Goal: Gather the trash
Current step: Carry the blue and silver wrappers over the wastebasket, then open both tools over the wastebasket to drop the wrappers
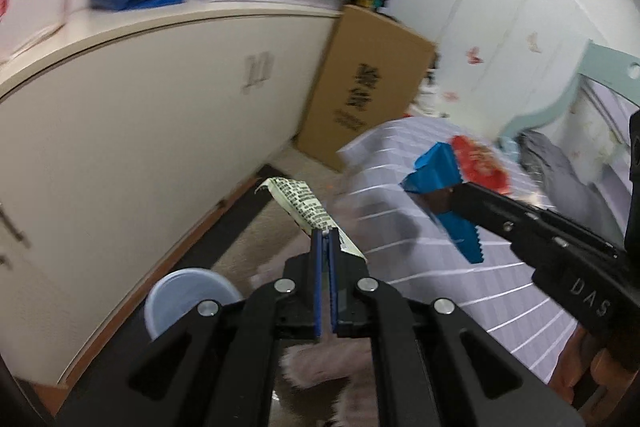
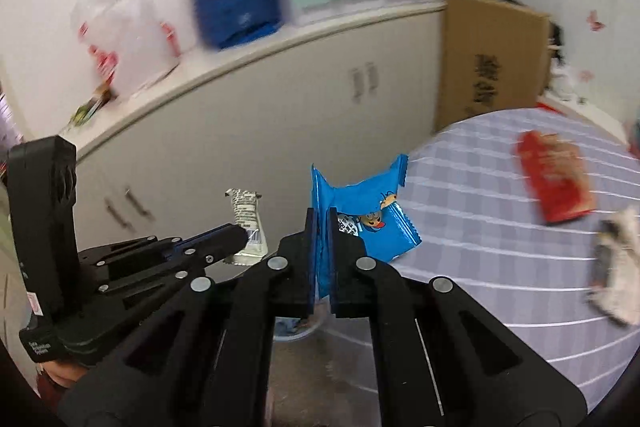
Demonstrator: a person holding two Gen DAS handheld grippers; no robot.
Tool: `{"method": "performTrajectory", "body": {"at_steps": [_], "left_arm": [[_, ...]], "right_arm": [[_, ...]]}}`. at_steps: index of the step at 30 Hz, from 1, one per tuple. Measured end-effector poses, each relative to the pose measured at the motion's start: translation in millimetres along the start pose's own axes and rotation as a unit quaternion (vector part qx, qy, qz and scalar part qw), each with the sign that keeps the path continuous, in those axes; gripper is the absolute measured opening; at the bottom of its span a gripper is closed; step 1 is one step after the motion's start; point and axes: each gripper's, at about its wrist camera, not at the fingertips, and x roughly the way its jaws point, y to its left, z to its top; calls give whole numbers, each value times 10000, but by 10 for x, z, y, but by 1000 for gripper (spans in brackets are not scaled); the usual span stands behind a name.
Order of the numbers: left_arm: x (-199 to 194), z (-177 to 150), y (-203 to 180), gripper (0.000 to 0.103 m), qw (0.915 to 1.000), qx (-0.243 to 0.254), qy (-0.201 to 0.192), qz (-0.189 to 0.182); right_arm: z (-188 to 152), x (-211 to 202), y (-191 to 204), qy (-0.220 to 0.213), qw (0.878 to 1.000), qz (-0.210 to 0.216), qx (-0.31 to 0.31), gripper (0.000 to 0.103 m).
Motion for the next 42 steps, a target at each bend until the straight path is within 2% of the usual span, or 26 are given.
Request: {"method": "performTrajectory", "body": {"at_steps": [6, 11, 13, 17, 23, 24, 26, 27, 28, 30, 42], "left_arm": [[161, -303, 881, 3, 9958, -626, 448, 491], [519, -535, 1392, 3, 9876, -989, 926, 793], [699, -630, 1547, 3, 9837, -1116, 1144, 826], [1074, -790, 1781, 3, 9757, -1308, 1548, 832], [1468, -922, 1967, 6, 9661, -1497, 1918, 860], [1525, -920, 1983, 7, 9652, -1528, 1943, 853], [1603, -917, 2019, 19, 9628, -1585, 2017, 854], [1624, -931, 2028, 35, 9616, -1604, 2051, 869], [1632, -945, 2036, 47, 9610, -1612, 2063, 886], [1634, -940, 2052, 53, 9622, -1610, 1983, 945], [1486, -1015, 2249, 61, 9559, -1803, 1942, 1268]], "right_arm": [[-222, 776, 671, 578, 9966, 488, -335, 5], [-491, 1450, 962, 1084, 9907, 671, -470, 5], [-621, 1772, 964, 1375, 9872, 744, -305, 5], [-811, 2164, 884, 1723, 9824, 713, -34, 5], [-925, 2498, 714, 1928, 9794, 538, 270, 5], [-931, 2537, 686, 1941, 9791, 518, 301, 5], [-955, 2583, 648, 1991, 9779, 518, 366, 5], [-973, 2603, 648, 2003, 9776, 512, 385, 5], [-981, 2622, 646, 2015, 9774, 503, 395, 5], [-1006, 2656, 650, 2057, 9763, 522, 417, 5], [-1071, 2759, 700, 2152, 9732, 654, 480, 5]]}}
